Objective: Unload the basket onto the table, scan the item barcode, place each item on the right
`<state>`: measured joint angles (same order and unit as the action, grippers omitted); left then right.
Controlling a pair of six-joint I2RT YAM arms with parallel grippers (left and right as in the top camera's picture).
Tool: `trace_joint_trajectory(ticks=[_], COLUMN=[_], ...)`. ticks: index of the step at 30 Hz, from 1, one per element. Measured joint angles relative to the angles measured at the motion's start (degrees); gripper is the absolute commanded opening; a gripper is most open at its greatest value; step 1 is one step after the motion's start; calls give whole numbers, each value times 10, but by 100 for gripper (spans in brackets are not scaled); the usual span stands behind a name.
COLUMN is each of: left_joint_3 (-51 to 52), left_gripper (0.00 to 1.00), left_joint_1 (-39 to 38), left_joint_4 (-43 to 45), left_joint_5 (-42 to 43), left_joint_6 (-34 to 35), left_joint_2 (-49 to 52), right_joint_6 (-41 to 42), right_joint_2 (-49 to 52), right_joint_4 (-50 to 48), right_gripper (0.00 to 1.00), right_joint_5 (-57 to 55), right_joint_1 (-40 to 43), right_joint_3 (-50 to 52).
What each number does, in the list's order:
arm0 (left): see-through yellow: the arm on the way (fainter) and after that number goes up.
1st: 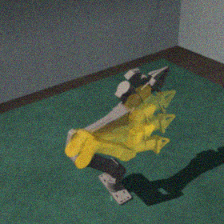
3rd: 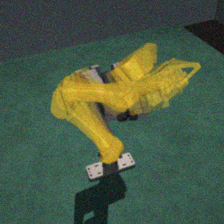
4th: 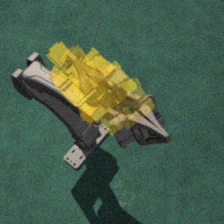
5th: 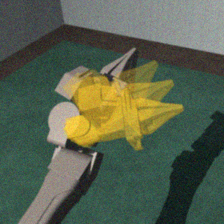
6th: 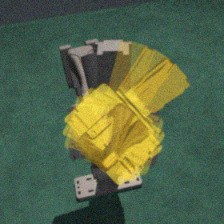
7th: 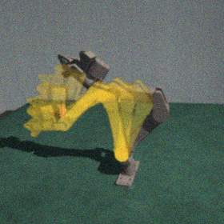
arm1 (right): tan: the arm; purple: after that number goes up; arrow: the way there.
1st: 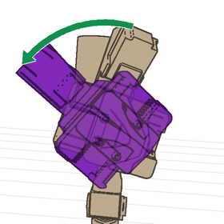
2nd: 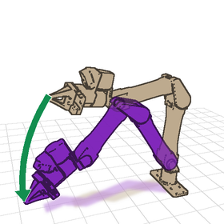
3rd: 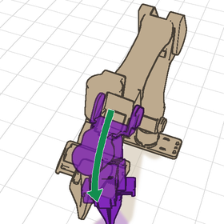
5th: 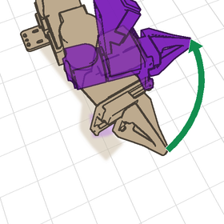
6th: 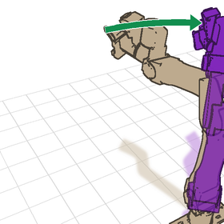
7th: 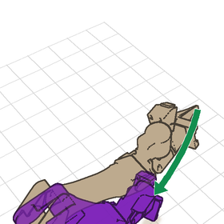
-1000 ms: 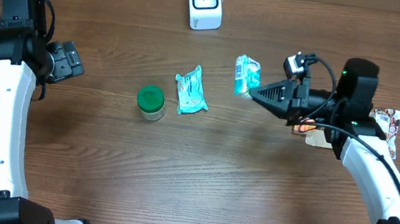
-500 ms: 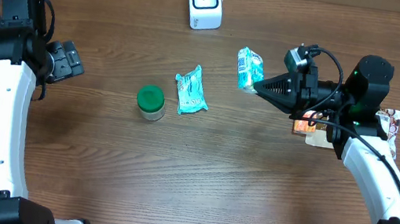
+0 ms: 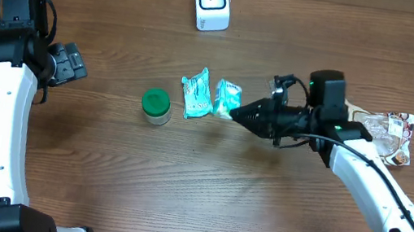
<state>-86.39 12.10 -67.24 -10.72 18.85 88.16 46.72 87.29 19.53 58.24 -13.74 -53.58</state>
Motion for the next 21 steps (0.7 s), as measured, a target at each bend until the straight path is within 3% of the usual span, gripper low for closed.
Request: trace_joint_trajectory(ticks=[5,10,14,18,21], left_joint_3=[0,0,0,0,0], left_gripper=[99,99,100,99,99], left_joint_1=[0,0,0,0,0], left_joint_4=[0,0,0,0,1], left_joint_5=[0,0,0,0,0], left_joint_6=[0,0,0,0,0], left_joint_2=[0,0,0,0,0], right_joint_6=[-77,-161,-226,-296,-386], right_joint_2=[2,43,122,231,323], right_joint_4=[173,348,411,408,308], right_gripper=[4,4,4,4,4], right_joint_5=[-158,-342,-455,-575,-705], right_joint_1=[-27,-50,-75,-108,-142], right_joint_3=[-59,-299,-506,-665,-706])
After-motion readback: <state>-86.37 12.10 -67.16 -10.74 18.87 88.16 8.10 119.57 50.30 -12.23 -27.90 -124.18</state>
